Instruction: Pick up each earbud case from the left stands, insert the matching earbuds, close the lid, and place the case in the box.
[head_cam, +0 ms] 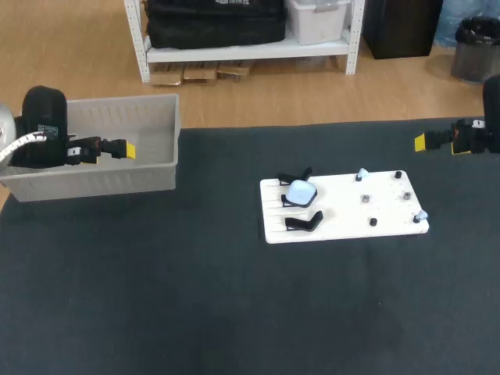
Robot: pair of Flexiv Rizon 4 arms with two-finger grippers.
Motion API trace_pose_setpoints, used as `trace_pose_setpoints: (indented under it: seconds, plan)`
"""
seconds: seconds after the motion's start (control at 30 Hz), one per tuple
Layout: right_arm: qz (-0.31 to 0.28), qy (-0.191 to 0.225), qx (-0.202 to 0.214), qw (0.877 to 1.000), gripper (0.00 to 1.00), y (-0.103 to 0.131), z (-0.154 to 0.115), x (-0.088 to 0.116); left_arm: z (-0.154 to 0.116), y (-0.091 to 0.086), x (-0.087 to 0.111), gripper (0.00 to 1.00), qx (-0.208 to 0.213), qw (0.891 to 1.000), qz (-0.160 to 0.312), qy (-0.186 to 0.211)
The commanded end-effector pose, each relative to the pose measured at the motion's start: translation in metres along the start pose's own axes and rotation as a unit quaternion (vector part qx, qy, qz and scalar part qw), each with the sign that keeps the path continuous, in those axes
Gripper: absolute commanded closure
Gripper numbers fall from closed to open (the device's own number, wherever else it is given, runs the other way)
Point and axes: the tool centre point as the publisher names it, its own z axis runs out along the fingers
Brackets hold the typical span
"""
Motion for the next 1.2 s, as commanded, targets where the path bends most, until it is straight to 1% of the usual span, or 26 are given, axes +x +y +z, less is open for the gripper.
trace_pose_setpoints:
  seconds: [0.03, 0.67, 0.73, 0.83, 0.87, 1.0, 1.07, 1.2]
  plan:
    - [-0.001, 0.001, -0.002, 1.000, 0.00, -0.001, 0.000, 0.000, 0.000, -0.002, -0.002, 0.00, -0.004, 1.000, -0.001, 0.004]
    - [-0.001, 0.001, -0.002, 1.000, 0.00, -0.001, 0.000, 0.000, 0.000, -0.003, -0.001, 0.00, -0.003, 1.000, 0.002, 0.003]
    - [-0.001, 0.001, -0.002, 1.000, 0.00, -0.001, 0.000, 0.000, 0.002, -0.008, -0.002, 0.00, 0.025, 1.000, 0.011, -0.003]
    - [-0.001, 0.001, -0.002, 1.000, 0.00, -0.001, 0.000, 0.000, 0.005, -0.019, -0.007, 0.00, 0.063, 0.997, 0.046, -0.009]
    - [-0.001, 0.001, -0.002, 1.000, 0.00, -0.001, 0.000, 0.000, 0.007, -0.023, -0.009, 0.00, 0.070, 0.996, 0.060, -0.009]
    - [-0.001, 0.001, -0.002, 1.000, 0.00, -0.001, 0.000, 0.000, 0.017, -0.041, -0.015, 0.00, 0.112, 0.987, 0.111, -0.018]
    - [-0.001, 0.001, -0.002, 1.000, 0.00, -0.001, 0.000, 0.000, 0.024, -0.050, -0.017, 0.00, 0.137, 0.981, 0.137, -0.020]
    - [-0.001, 0.001, -0.002, 1.000, 0.00, -0.001, 0.000, 0.000, 0.038, -0.069, -0.021, 0.00, 0.191, 0.962, 0.193, -0.021]
